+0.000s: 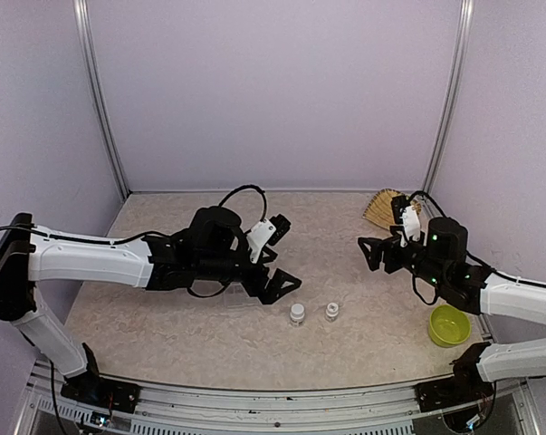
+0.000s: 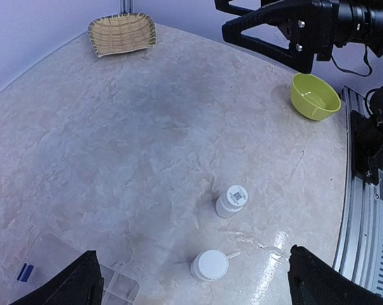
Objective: Sort the pills into containers
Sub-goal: Pick up the pill bottle from the center of the board.
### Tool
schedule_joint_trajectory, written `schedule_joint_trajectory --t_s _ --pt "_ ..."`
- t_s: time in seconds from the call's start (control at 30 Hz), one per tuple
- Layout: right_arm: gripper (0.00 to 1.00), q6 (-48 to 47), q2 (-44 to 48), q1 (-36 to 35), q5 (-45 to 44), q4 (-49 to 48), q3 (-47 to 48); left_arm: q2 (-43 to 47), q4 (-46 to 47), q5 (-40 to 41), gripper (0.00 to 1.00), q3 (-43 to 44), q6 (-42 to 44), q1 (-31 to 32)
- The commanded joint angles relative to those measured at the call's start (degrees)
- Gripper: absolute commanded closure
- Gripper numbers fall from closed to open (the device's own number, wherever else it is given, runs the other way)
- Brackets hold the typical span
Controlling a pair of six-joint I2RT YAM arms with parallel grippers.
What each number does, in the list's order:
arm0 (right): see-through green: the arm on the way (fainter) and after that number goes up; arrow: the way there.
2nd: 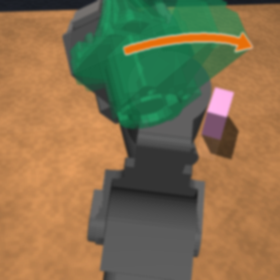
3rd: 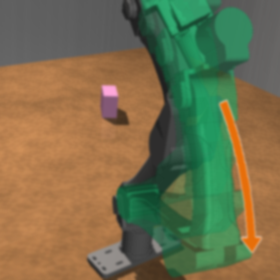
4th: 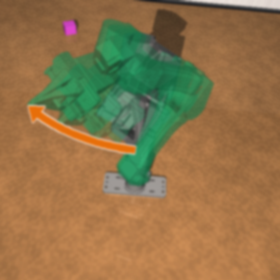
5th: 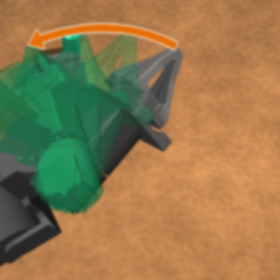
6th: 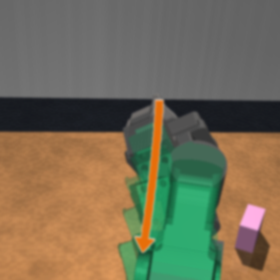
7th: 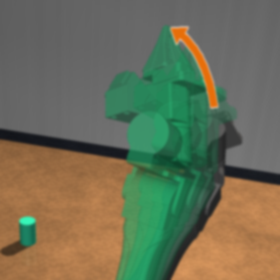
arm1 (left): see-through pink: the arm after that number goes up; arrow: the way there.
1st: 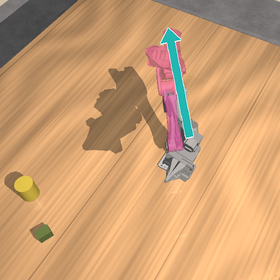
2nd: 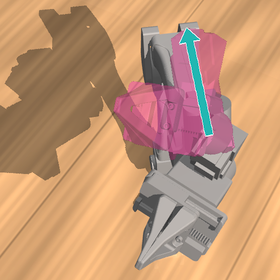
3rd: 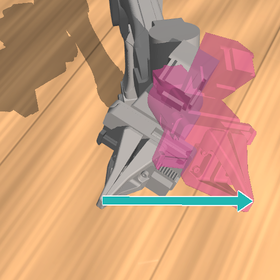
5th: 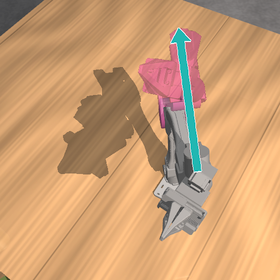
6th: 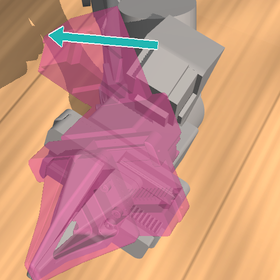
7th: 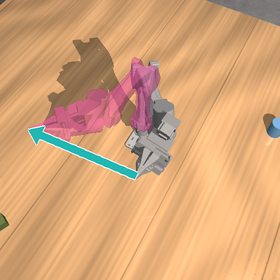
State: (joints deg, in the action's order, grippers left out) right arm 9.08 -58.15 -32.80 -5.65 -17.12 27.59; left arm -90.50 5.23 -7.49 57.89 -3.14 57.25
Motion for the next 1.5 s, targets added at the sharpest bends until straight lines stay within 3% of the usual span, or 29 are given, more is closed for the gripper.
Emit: schedule_joint_trajectory --t_s 0.0,0.83,1.47 --pt "0.00 0.6 0.2 0.5 -1.3 -1.8 -0.6 -3.0 -4.4 -0.9 0.01 3.5 1.9 0.9" --pt "0.00 1.2 -1.4 0.5 -3.4 -2.5 -1.1 -12.5 -8.9 4.6 0.02 10.1 1.7 4.2" --pt "0.00 1.5 -0.6 0.5 -3.4 -2.6 -1.4 -16.9 -14.7 10.6 0.20 13.7 1.0 6.6"
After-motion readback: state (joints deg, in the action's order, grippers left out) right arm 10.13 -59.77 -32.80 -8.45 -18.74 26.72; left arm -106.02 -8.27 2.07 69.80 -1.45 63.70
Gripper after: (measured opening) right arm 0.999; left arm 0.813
